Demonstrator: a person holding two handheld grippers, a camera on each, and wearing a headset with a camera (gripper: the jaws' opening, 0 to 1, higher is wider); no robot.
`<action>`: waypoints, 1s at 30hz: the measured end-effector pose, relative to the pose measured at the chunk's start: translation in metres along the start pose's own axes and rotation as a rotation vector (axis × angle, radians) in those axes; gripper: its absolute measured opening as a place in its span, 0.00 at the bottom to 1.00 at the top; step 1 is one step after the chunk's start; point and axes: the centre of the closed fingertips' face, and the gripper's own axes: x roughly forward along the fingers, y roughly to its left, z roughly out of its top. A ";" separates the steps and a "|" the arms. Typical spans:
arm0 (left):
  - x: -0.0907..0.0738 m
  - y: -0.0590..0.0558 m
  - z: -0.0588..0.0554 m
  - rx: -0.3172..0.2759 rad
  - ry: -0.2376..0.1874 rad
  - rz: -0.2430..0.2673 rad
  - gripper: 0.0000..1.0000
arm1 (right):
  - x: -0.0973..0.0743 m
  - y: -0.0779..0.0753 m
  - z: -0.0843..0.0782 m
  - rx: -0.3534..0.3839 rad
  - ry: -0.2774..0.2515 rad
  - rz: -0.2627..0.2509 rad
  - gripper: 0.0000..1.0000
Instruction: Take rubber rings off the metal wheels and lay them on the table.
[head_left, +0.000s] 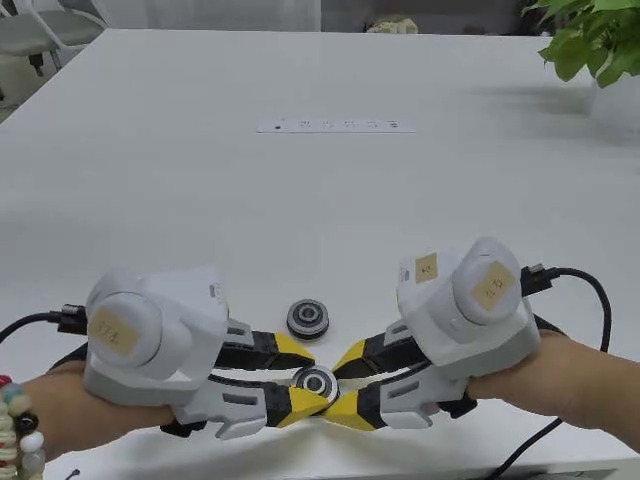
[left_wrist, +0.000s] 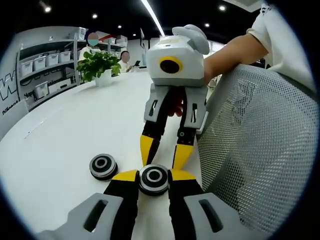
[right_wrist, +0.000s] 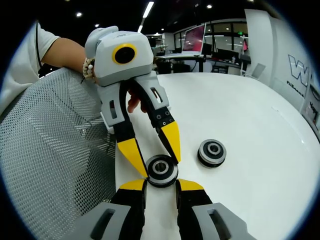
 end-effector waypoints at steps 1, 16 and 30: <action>0.000 0.001 0.000 0.000 0.000 0.000 0.18 | 0.000 0.000 0.000 0.003 -0.001 0.000 0.21; -0.005 0.002 -0.001 0.021 0.020 0.004 0.13 | 0.000 -0.002 -0.003 0.023 0.007 -0.003 0.21; -0.005 -0.004 0.000 0.065 0.030 -0.006 0.08 | 0.001 -0.002 0.004 0.034 -0.032 -0.005 0.25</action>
